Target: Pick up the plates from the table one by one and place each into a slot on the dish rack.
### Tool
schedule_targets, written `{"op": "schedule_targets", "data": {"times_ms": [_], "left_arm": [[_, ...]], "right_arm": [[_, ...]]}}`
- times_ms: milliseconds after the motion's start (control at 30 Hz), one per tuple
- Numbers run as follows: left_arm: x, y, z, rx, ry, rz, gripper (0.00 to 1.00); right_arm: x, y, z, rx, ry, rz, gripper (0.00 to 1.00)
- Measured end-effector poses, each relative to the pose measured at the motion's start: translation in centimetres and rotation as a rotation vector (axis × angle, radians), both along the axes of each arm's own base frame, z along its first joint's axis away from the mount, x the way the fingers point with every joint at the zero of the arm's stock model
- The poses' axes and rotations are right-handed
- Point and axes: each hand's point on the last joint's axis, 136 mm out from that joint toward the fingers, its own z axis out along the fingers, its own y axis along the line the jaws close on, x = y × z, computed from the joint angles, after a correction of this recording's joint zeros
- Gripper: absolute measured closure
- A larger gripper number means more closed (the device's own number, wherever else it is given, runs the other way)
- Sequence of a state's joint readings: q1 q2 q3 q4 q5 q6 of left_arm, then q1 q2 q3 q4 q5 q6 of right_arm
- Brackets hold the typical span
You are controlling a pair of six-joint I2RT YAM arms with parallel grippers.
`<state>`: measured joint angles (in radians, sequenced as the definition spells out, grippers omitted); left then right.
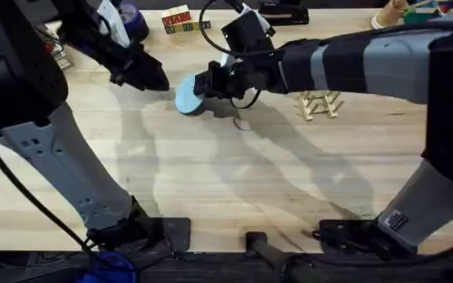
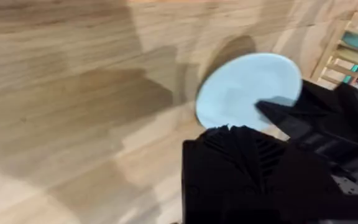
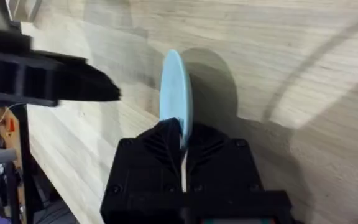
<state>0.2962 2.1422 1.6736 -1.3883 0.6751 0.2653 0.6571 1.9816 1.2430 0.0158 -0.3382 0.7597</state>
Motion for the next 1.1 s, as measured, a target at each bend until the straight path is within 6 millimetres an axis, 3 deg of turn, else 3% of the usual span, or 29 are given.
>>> {"op": "schedule_targets", "data": {"times_ms": [233, 467, 700, 867, 1100], "left_arm": [[1.2, 1.7, 2.4, 0.113, -0.017, -0.009, 0.959], [0.7, 5.2, 4.0, 0.372, 0.007, 0.045, 0.959], [-0.5, 8.1, 10.5, 0.605, -0.112, 0.156, 0.958], [-2.1, 9.1, 14.8, 0.706, -0.201, 0.229, 0.958], [-3.4, 9.2, 18.0, 0.749, -0.280, 0.273, 0.959]], "right_arm": [[0.0, 0.0, 0.0, 0.003, 0.002, 0.001, 0.972], [0.2, -0.1, 0.3, 0.008, -0.004, 0.011, 0.971], [0.6, 0.0, 0.9, -0.009, -0.048, 0.050, 0.971], [0.6, -0.1, 1.3, -0.048, -0.064, 0.090, 0.970], [0.8, -0.1, 2.8, -0.103, -0.101, 0.156, 0.970]]}}
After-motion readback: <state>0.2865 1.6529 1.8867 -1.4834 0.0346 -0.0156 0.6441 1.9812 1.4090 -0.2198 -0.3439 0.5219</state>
